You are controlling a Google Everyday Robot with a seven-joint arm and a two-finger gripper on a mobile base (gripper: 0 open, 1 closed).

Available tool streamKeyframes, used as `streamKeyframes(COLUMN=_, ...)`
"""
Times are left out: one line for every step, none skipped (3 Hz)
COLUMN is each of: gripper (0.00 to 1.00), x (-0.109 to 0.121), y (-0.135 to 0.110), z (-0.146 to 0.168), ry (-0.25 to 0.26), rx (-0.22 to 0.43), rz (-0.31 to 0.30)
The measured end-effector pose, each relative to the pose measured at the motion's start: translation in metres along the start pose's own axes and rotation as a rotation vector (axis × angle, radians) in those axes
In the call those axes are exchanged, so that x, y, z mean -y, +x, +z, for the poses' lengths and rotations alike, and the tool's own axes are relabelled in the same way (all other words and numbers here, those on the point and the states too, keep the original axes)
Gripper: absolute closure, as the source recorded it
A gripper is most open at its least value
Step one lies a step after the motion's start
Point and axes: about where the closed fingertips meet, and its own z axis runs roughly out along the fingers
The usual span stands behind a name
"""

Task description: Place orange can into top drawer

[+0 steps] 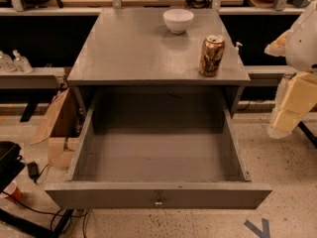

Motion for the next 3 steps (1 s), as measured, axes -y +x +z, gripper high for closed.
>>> streamKeyframes(gripper=0.00, x=0.001, y=-0.001, z=-0.001, ry=0.005, rx=0.005, rz=0.002)
streamKeyframes(gripper=0.00, x=0.026, y=-0.004, z=-0.004, ry=0.061, rx=0.169, rz=0.037)
streamKeyframes(gripper=0.00, x=0.081, y=-0.009, z=0.002, ry=0.160, rx=0.458, rz=0.102)
